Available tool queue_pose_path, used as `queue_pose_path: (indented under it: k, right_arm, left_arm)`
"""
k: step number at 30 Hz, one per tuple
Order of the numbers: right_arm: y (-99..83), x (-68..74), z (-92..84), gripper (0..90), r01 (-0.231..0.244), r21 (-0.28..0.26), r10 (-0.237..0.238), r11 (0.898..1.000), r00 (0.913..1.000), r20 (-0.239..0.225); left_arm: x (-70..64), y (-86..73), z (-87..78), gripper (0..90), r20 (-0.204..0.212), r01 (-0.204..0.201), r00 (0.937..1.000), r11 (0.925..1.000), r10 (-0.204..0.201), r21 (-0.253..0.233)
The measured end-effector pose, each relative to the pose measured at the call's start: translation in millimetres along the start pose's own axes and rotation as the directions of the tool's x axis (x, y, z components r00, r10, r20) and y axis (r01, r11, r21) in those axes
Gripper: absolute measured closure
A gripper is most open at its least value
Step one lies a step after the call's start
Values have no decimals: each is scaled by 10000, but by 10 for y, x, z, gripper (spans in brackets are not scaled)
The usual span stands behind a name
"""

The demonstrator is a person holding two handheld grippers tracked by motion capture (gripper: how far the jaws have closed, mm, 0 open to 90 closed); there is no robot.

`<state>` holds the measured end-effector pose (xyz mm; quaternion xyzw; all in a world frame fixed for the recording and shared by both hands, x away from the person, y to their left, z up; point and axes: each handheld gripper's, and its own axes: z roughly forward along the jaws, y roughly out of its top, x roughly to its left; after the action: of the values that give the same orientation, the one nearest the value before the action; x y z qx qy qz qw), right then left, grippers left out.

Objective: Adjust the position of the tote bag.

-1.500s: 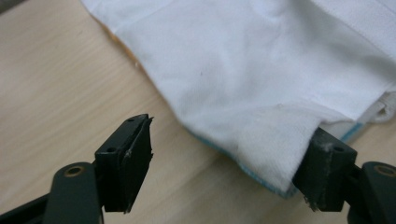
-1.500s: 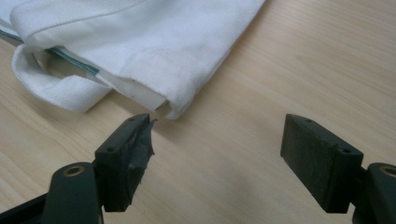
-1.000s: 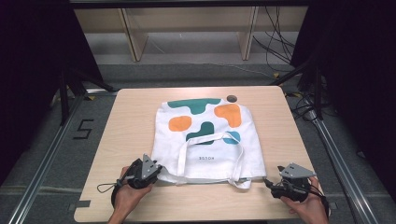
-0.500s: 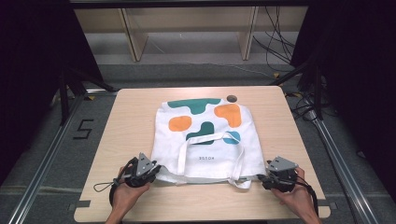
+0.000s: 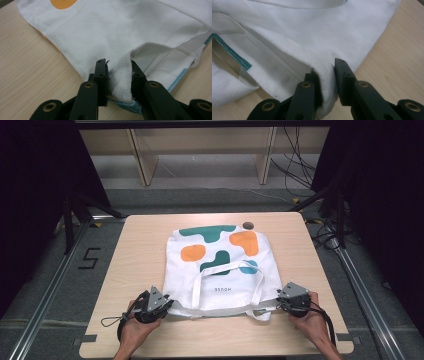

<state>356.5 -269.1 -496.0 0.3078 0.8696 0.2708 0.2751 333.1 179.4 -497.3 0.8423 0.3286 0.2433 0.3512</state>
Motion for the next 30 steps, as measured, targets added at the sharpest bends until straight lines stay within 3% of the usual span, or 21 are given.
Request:
queue_pose_path:
  k: [4, 5, 7, 8, 9, 10, 15, 17, 18, 21, 22, 23, 26, 29, 30]
  right_arm:
    - [-29, -5, -137, 814, -83, -401, 76, 9992, 9998, -176]
    - [-47, 30, -189, 815, -308, -353, 301, 9989, 9994, -184]
    - [-79, 84, -294, 816, -260, -428, 250, 9987, 9994, -254]
    - [-88, 98, -344, 816, -20, -593, 4, 9982, 9997, -257]
    - [-100, 139, -414, 816, -254, -584, 248, 9980, 9996, -107]
    - [-117, 161, -457, 816, -205, -675, 201, 9975, 9998, -69]
    - [-223, 272, -567, 811, -170, -571, 157, 9982, 9996, -237]
    - [-239, 294, -576, 792, -94, -674, 79, 9977, 9997, -227]
    - [-237, 303, -571, 782, -193, -648, 179, 9977, 9996, -235]
    - [-237, 308, -460, 713, -408, -413, 397, 9983, 9988, -287]
    - [-237, 313, -434, 714, -419, -301, 410, 9987, 9986, -321]
    - [-235, 294, -396, 720, -146, -354, 135, 9993, 9994, -317]
    - [-221, 263, -349, 774, -174, -337, 155, 9993, 9982, -572]
    - [-233, 259, -370, 813, -442, -343, 425, 9984, 9979, -480]
    - [-233, 250, -373, 815, -231, -501, 206, 9985, 9985, -499]
  left_arm:
    - [-59, -24, -58, 738, 195, -192, 9996, 9998, 191, 65]
    - [-82, -24, -76, 738, 196, -270, 9994, 9996, 268, 91]
    - [-125, -29, -122, 739, 338, -308, 9990, 9995, 307, 6]
    - [-135, -33, -159, 738, 340, -519, 9981, 9986, 516, 89]
    - [-160, -36, -187, 738, 332, -535, 9980, 9986, 533, 49]
    - [-184, -37, -213, 739, 333, -578, 9978, 9983, 577, 10]
    - [-253, -70, -299, 737, 430, -820, 9957, 9966, 821, -51]
    - [-275, -81, -278, 729, 324, -614, 9975, 9978, 622, -242]
    - [-260, -80, -280, 724, 313, -842, 9960, 9964, 842, -10]
    - [-266, -83, -236, 696, 399, -760, 9964, 9968, 750, 238]
    - [-267, -81, -228, 686, 396, -628, 9973, 9978, 619, 232]
    - [-254, -80, -226, 671, 296, -647, 9975, 9975, 639, 271]
    - [-246, -94, -209, 634, 287, -520, 9983, 9982, 512, 296]
    - [-273, -91, -187, 605, 109, -719, 9974, 9962, 714, 485]
    - [-285, -89, -192, 592, -47, -799, 9967, 9944, 804, 698]
